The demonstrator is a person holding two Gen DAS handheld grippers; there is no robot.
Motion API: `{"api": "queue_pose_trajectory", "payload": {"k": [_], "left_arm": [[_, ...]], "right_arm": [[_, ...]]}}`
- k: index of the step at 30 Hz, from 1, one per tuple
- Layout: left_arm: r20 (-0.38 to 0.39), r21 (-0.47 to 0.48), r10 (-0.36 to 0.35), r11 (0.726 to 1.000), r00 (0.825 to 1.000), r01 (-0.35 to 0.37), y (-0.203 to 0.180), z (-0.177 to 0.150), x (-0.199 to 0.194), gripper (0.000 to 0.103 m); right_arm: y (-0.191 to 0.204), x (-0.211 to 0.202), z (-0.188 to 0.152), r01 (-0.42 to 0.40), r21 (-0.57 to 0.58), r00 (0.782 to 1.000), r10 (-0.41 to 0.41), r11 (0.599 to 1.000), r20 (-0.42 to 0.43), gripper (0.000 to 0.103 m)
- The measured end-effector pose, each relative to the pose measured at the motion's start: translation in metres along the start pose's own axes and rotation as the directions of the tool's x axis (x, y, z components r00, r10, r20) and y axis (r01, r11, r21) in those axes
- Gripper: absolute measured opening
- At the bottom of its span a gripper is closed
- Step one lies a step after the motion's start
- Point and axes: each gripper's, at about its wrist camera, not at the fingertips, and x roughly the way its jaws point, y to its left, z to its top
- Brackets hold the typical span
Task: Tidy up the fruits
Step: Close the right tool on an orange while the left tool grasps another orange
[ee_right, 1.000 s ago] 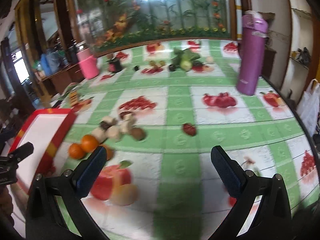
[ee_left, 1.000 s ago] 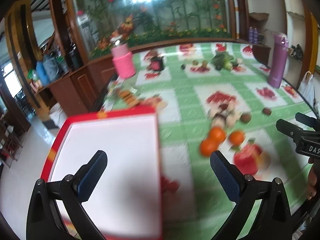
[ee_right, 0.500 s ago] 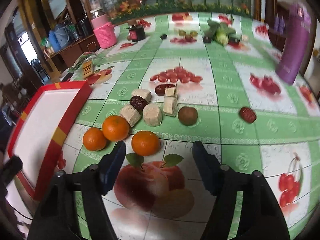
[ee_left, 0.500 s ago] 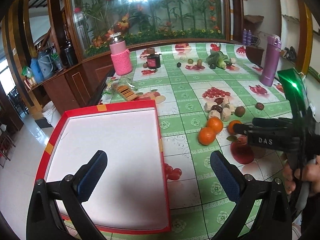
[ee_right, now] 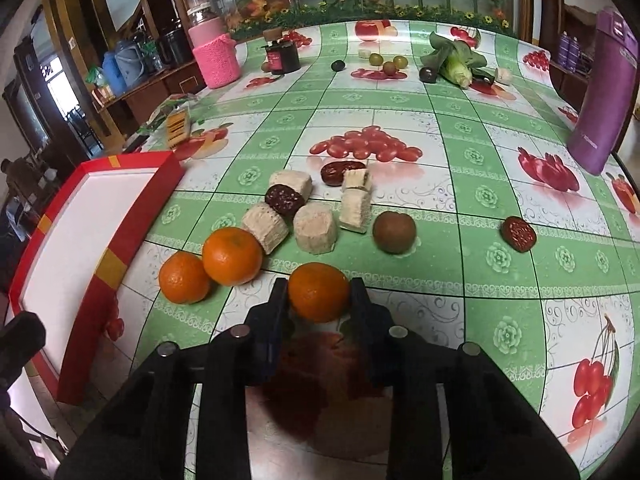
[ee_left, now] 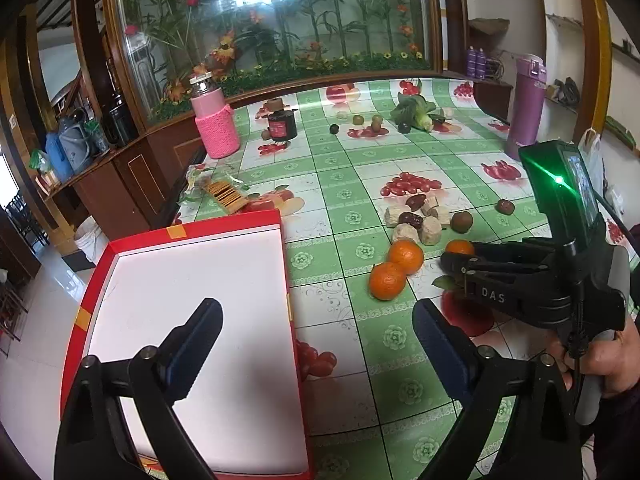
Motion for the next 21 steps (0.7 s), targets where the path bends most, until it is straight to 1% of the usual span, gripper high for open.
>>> {"api": "queue_pose_trajectory", "payload": {"k": [3, 7, 12, 16, 21], "left_arm": [[-0.008, 0.019, -0.01, 1.0, 1.0, 0.011, -0.004, 0.001, 0.001, 0.091], [-0.045, 0.036, -0.056, 0.998, 0.997, 0.057, -0.011, 0.005, 0.011, 0.089], [-0.12, 0.033, -0.098, 0.994, 0.988, 0.103, -0.023, 0.012, 0.037, 0.078], [-0.16, 0.044, -0.104, 0.993, 0.982, 0.112, -0.031, 0.015, 0.054, 0.068], [-0.2, 0.057, -0.099, 0.992, 0.975, 0.112, -0.035, 0.02, 0.07, 0.062]], "right_arm": [[-0.011, -0.005, -0.002, -0.015, 0.03, 1.0, 0.015, 0.999, 0.001, 0.032], [-0.028, -0.022, -0.007, -0.012, 0.073, 1.0, 0.01, 0.997, 0.028, 0.032], [-0.035, -0.04, -0.012, -0.012, 0.086, 0.998, 0.006, 0.996, 0.065, 0.032], [-0.037, -0.042, -0.016, -0.03, 0.104, 0.997, 0.023, 0.994, 0.071, 0.032], [-0.037, -0.044, -0.019, -0.041, 0.115, 0.997, 0.032, 0.993, 0.077, 0.032]]}}
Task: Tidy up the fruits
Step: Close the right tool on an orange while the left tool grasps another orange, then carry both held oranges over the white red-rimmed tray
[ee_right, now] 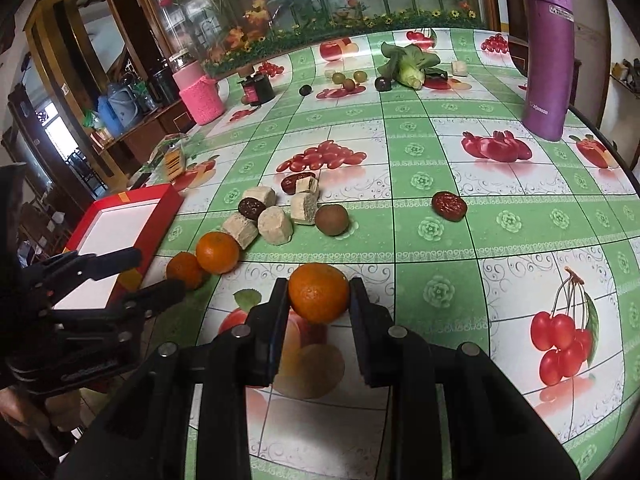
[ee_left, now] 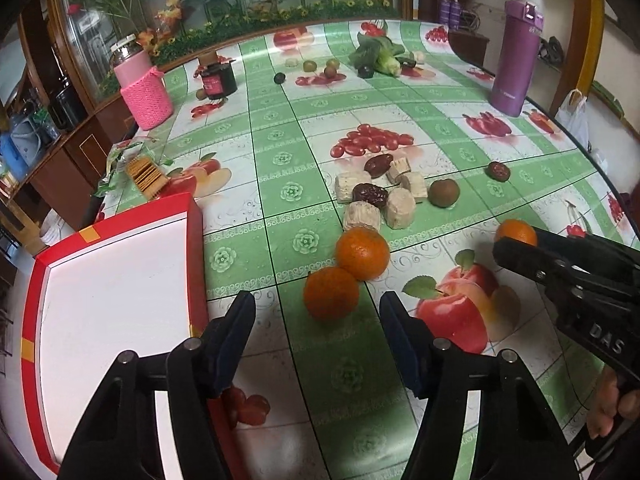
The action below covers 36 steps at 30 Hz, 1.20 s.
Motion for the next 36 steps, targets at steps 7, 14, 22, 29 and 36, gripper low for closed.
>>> {"api": "queue_pose_trajectory", "payload": {"k": [7, 14, 22, 29, 36], "left_arm": [[-0.037, -0.013, -0.049, 0.999, 0.998, 0.049, 0.002, 0.003, 0.015, 0.045], [-0.033, -0.046, -0.102, 0.994, 0.994, 0.101, 0.008, 0.001, 0.021, 0.032], [0.028, -0.049, -0.139, 0.989, 0.99, 0.14, 0.009, -0.009, -0.007, 0.032], [0.145, -0.082, -0.102, 0.99, 0.984, 0.115, 0.033, -0.032, -0.061, 0.032], [0.176, -0.202, 0.073, 0.979, 0.982, -0.036, 0.092, -0.067, -0.089, 0.032]], "right_arm": [[0.0, 0.002, -0.002, -0.005, 0.015, 1.0, 0.005, 1.0, -0.008, 0.032], [0.002, 0.002, -0.006, -0.002, 0.024, 1.0, 0.002, 1.0, -0.013, 0.032], [0.015, -0.006, -0.009, -0.016, 0.001, 1.0, 0.016, 1.0, 0.002, 0.032], [0.057, -0.014, -0.012, -0.1, -0.077, 0.995, 0.101, 0.992, 0.003, 0.032], [0.127, -0.01, -0.024, -0.204, -0.202, 0.979, 0.198, 0.958, -0.047, 0.032]]}}
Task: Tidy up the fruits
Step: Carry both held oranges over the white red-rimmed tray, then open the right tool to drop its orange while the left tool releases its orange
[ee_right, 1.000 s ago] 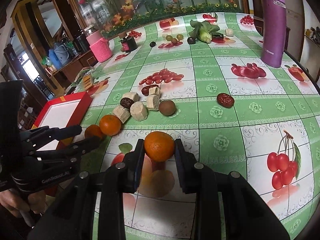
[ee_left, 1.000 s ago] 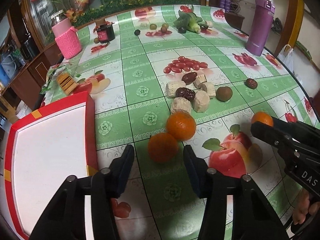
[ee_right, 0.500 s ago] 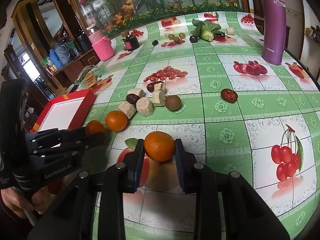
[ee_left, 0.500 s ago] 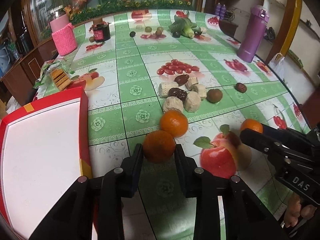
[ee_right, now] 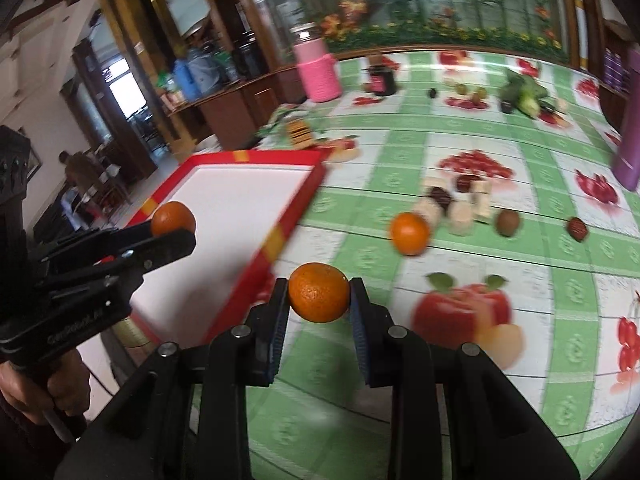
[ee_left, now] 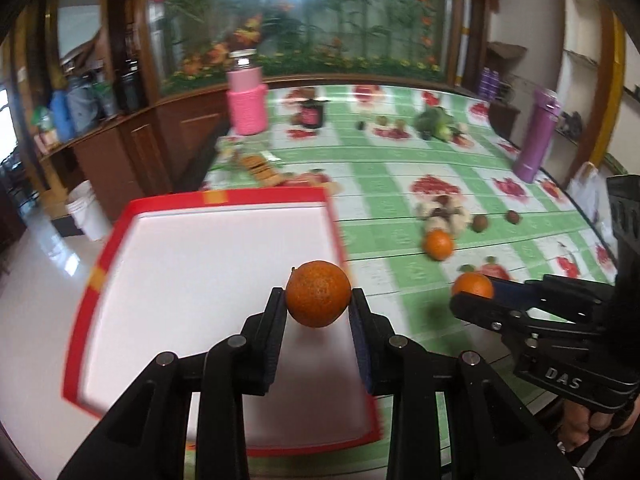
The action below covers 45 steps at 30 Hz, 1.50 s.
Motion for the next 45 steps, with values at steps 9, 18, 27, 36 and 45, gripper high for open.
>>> {"api": "queue_pose_trajectory", "payload": {"k": [9, 18, 27, 36, 45], "left_arm": [[-0.068, -0.076, 0.139, 0.987, 0.988, -0.144, 0.058, -0.033, 0.012, 0.032], [-0.074, -0.085, 0.2, 0.975, 0.977, -0.206, 0.079, -0.045, 0.014, 0.032], [-0.092, -0.097, 0.235, 0.965, 0.968, -0.243, 0.087, -0.052, 0.015, 0.032], [-0.016, -0.077, 0.339, 0.938, 0.941, -0.339, 0.076, -0.044, -0.005, 0.069], [0.032, -0.051, 0.324, 0.945, 0.945, -0.323, 0.049, -0.026, -0.022, 0.082]], "right_arm": [[0.079, 0.036, -0.001, -0.077, -0.168, 0.995, 0.066, 0.983, -0.072, 0.032], [0.105, 0.076, -0.01, -0.089, -0.202, 0.985, 0.057, 0.975, -0.16, 0.032], [0.113, 0.081, -0.013, -0.063, -0.232, 0.983, 0.02, 0.971, -0.183, 0.041], [0.09, 0.049, -0.004, -0.058, -0.16, 0.996, 0.046, 0.985, -0.074, 0.053], [0.041, 0.021, 0.002, -0.009, -0.038, 1.0, 0.009, 0.999, -0.003, 0.056]]}}
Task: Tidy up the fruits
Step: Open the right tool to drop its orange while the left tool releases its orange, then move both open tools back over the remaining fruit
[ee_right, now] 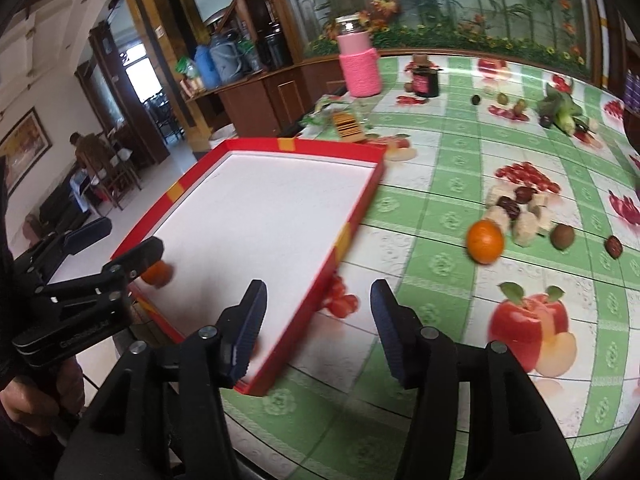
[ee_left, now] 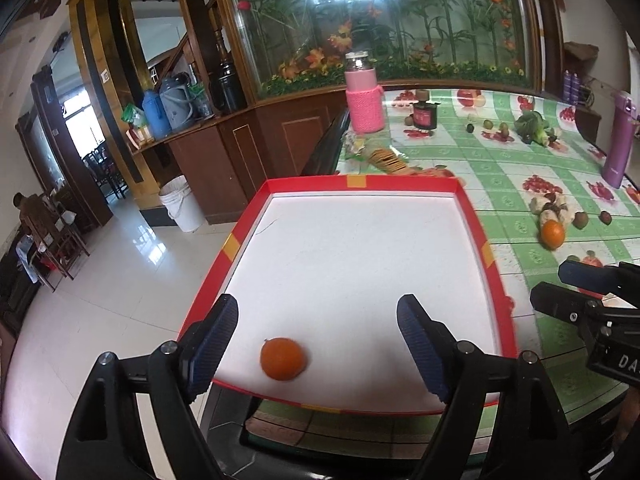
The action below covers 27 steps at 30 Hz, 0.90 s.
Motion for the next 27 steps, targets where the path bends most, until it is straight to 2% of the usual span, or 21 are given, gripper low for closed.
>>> {"api": "queue_pose_trajectory", "payload": {"k": [12, 27], "left_arm": [[0.022, 0.076, -0.028, 0.997, 0.999, 0.027, -0.041, 0.016, -0.019, 0.083], [-0.001, 0.173, -0.052, 0.984, 0.999, 0.052, -0.092, 0.023, -0.02, 0.083]], "right_arm": [[-0.062, -0.034, -0.002, 0.025, 0.145, 0.997, -0.035, 0.989, 0.067, 0.057], [-0.12, -0.062, -0.016, 0.05, 0.248, 0.992, -0.078, 0.967, 0.102, 0.058]]}}
